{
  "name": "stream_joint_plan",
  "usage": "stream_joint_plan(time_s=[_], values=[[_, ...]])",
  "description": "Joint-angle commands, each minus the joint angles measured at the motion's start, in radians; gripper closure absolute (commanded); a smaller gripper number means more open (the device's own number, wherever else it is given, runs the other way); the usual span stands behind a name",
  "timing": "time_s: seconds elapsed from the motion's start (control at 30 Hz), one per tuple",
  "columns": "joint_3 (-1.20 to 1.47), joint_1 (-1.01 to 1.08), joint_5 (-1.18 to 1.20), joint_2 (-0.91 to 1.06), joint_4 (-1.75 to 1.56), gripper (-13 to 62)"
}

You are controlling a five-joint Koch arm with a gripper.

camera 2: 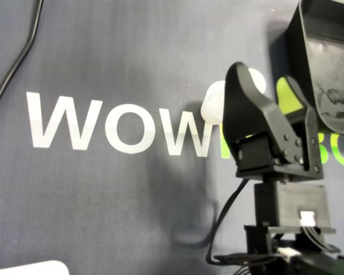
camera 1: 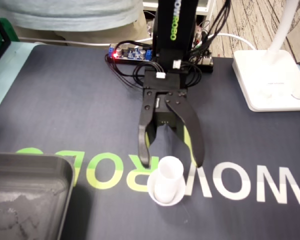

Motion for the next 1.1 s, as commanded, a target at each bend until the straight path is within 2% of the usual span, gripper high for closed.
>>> stream_joint_plan(time_s=[0.0,1.07], values=[[-0.018,0.002,-0.014,-0.011,-0.092,16.5],[-0.198,-0.029,-0.112,-0.267,-0.097,16.6]])
